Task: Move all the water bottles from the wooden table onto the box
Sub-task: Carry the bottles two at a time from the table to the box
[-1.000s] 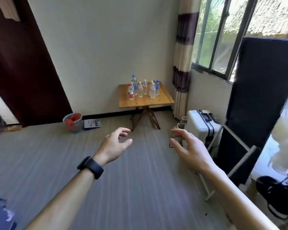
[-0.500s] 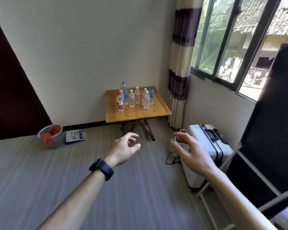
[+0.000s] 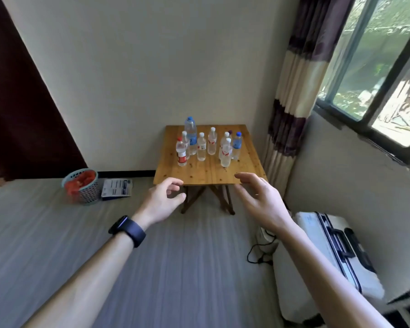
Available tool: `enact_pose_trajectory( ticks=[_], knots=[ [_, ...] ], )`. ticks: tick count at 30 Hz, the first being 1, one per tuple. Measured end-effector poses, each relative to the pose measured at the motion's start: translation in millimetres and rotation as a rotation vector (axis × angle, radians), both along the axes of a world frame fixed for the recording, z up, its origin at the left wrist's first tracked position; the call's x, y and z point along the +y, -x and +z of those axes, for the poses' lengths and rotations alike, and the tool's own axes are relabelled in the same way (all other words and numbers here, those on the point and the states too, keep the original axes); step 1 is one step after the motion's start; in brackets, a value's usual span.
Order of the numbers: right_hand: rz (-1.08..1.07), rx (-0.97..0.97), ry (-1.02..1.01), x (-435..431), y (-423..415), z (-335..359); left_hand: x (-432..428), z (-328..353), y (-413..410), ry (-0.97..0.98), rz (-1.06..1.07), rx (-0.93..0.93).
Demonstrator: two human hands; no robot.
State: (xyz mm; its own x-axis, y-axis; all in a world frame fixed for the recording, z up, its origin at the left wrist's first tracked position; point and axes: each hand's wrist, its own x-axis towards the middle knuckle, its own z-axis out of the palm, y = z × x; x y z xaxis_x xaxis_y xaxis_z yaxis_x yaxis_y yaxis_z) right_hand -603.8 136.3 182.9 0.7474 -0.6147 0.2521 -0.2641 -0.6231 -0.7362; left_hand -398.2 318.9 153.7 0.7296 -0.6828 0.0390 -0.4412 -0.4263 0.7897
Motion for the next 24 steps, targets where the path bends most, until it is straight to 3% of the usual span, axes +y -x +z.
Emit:
enact_pose_trajectory(
  ticks=[14, 24],
  knots=[
    [0.024, 0.071, -0.090, -164.6, -228.0, -48.3, -158.4, -65.9, -245.7, 0.014, 0.042, 0.133],
    [0.018, 0.156, -0.284, -259.2, -343.1, -119.2, -265.8, -127.1, -362.6, -0.149, 0.003, 0.236]
  ],
)
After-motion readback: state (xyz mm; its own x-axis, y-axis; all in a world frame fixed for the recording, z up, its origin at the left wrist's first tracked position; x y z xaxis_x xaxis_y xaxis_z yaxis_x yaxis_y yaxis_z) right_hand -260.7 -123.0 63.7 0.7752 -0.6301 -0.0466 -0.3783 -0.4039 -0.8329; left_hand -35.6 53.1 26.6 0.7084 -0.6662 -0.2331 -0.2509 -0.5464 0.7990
